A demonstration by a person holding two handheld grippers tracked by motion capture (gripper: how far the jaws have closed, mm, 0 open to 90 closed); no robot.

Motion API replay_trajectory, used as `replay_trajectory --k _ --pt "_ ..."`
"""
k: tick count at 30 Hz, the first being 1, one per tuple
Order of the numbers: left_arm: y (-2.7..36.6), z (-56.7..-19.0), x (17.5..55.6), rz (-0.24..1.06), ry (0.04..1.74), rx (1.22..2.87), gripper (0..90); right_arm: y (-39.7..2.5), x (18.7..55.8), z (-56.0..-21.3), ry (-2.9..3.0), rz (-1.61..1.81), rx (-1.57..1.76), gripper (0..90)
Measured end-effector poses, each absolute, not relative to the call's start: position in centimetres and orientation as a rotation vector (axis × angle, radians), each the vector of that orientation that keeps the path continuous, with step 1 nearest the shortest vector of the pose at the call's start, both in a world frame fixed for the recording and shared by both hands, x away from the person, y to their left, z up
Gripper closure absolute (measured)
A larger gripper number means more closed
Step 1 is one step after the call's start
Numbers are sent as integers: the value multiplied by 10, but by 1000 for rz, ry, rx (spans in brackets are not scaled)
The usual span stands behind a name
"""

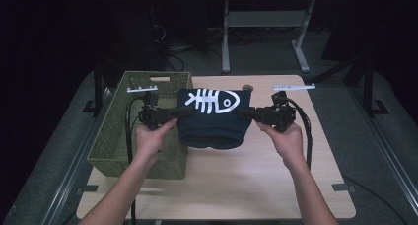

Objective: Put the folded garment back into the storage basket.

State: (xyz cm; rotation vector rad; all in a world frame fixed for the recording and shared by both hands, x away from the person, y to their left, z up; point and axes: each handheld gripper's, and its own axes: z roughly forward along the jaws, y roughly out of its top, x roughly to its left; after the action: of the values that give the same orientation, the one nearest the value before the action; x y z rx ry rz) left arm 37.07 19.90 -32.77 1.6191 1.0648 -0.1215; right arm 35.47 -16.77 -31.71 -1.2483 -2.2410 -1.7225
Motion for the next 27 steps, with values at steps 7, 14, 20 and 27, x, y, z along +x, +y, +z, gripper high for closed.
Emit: replay_trajectory --k 7,14,20,27 --pt "214 -326 370 -104 1084 1605 695 -152 362 -314 -2248 -1716 -1218 713" --pt "229 -326 368 -85 1105 1597 695 -136 368 -315 -2243 -1711 -1191 713" --pt "245 -324 365 -71 1116 1580 695 -121 370 -313 -2251 -1703 -1168 713" --pt "263 -322 360 -49 1139 1572 695 -101 375 -310 -2259 -1703 -1126 713"
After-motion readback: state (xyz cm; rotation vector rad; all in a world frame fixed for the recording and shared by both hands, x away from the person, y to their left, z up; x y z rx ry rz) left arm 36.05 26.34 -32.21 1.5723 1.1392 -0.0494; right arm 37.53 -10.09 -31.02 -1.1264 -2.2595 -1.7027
